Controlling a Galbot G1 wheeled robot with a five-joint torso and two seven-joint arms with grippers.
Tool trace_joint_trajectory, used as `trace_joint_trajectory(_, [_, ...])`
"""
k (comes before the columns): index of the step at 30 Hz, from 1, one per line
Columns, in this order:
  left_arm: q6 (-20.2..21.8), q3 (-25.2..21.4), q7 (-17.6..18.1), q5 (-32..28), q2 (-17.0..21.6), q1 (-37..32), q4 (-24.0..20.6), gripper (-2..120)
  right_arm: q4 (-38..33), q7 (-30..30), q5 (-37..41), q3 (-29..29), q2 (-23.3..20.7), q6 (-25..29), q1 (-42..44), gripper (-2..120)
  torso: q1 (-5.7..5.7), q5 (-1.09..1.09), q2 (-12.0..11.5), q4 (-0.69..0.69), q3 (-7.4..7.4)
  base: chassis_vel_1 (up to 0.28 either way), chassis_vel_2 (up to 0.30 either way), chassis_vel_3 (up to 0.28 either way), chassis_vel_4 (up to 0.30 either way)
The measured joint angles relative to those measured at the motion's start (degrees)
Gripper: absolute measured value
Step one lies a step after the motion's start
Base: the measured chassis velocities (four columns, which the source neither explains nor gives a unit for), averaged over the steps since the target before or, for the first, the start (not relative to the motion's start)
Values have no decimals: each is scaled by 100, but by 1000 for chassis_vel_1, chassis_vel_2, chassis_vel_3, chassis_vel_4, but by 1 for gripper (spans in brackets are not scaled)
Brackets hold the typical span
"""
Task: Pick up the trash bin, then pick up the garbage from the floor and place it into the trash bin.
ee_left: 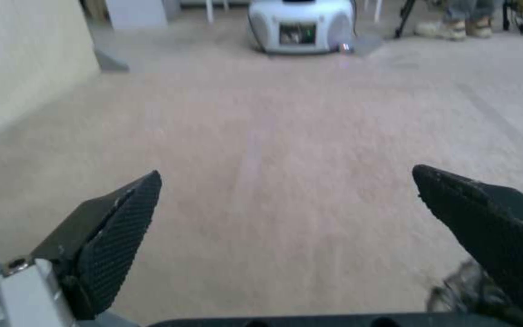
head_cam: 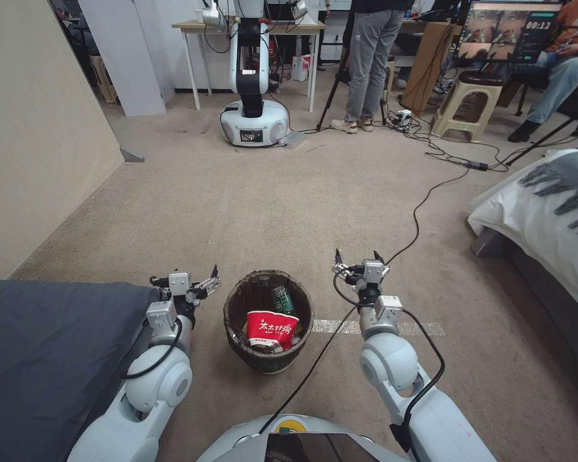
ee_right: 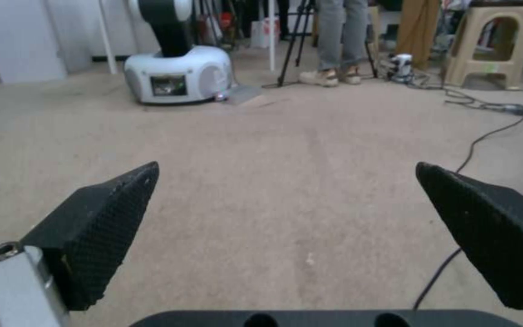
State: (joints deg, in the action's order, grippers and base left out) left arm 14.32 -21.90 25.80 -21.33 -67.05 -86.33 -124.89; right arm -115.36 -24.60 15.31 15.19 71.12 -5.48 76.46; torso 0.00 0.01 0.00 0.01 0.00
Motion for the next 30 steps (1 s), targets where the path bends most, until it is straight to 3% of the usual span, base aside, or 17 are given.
trace_joint_trajectory(5, [-665, -87, -211, 1058, -315, -332, 145, 100, -73, 116, -187, 408, -4, 144, 209, 100, 0, 0, 0, 0, 0, 0, 0, 0, 0])
trace_joint_trajectory(10, [-865, -79, -252, 1347, -426, -442, 231, 100, -128, 170, -264, 567, -2, 197, 326, 100, 0, 0, 0, -1, 0, 0, 0, 0, 0])
trace_joint_trajectory(15, [-1690, -64, -378, 2085, -999, -728, 564, 100, -371, 342, -664, 964, 180, 534, 828, 100, 0, -1, 1, -1, 0, 0, 0, 0, 0])
trace_joint_trajectory(19, [-1952, -35, -493, 2302, -1190, -845, 654, 100, -366, 359, -870, 992, 297, 752, 1028, 100, 0, 0, 1, -1, 0, 0, 0, 0, 0])
trace_joint_trajectory(30, [-1896, -12, -474, 2348, -1243, -916, 651, 100, -335, 321, -980, 1011, 369, 802, 1116, 100, 0, 0, 1, 0, 0, 0, 0, 0, 0])
